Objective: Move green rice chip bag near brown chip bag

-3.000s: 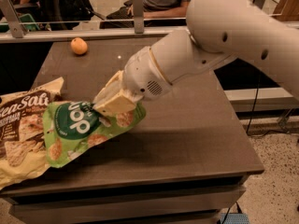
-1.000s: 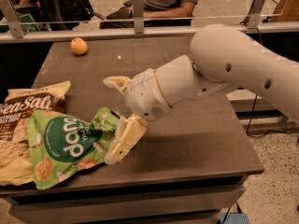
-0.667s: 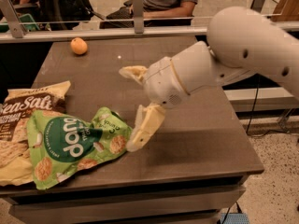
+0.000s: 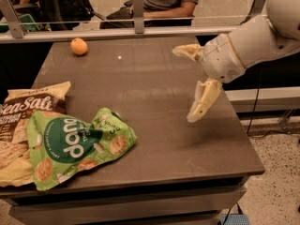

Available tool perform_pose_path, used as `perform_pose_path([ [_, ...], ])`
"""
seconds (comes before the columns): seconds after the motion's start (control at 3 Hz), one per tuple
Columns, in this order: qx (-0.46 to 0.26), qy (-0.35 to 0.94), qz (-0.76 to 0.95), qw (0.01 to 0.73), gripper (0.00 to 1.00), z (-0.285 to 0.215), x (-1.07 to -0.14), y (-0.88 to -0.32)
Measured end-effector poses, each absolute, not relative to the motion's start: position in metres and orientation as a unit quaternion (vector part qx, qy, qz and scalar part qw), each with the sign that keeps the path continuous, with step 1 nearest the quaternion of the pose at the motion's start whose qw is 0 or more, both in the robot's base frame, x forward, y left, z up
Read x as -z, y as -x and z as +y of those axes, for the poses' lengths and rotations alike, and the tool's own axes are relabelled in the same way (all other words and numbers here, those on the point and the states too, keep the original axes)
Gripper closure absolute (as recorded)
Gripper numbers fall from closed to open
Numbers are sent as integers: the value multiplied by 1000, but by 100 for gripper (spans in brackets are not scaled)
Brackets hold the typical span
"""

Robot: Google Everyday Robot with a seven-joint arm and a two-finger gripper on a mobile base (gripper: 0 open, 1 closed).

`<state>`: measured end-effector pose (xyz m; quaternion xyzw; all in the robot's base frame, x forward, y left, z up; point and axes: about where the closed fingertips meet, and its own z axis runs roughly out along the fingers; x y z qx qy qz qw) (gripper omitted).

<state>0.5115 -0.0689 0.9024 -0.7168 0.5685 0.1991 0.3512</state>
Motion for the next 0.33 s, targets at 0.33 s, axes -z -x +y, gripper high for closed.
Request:
perform_pose_path([
  [0.33, -188, 715, 570, 359, 0, -77, -912, -518],
])
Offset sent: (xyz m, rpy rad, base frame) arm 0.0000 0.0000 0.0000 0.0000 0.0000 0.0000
